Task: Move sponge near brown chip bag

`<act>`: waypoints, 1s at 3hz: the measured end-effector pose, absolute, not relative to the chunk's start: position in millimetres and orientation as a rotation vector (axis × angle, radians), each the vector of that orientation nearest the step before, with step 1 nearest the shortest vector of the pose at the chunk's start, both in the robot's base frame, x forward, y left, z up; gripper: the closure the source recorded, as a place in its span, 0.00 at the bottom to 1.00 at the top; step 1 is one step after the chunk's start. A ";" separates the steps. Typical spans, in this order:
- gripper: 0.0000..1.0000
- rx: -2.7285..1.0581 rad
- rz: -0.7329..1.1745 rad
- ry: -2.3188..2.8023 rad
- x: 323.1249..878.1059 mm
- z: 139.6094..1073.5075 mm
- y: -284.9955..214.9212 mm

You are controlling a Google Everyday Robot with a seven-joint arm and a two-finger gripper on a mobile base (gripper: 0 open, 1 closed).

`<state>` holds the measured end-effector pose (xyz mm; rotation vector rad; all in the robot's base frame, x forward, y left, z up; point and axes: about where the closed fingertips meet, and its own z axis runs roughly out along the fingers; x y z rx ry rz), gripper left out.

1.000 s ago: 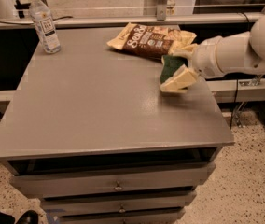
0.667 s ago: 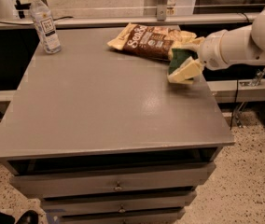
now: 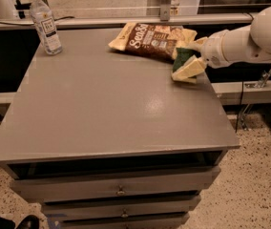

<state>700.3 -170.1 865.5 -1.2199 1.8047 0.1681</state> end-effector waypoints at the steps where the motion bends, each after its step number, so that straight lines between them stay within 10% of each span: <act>1: 0.35 -1.235 0.213 1.795 703.8 858.1 -156.7; 3: 0.00 -1.252 0.268 1.777 701.7 852.4 -140.9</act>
Offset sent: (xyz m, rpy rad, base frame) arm 0.0048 0.0337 -0.0132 0.0553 0.0330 0.0842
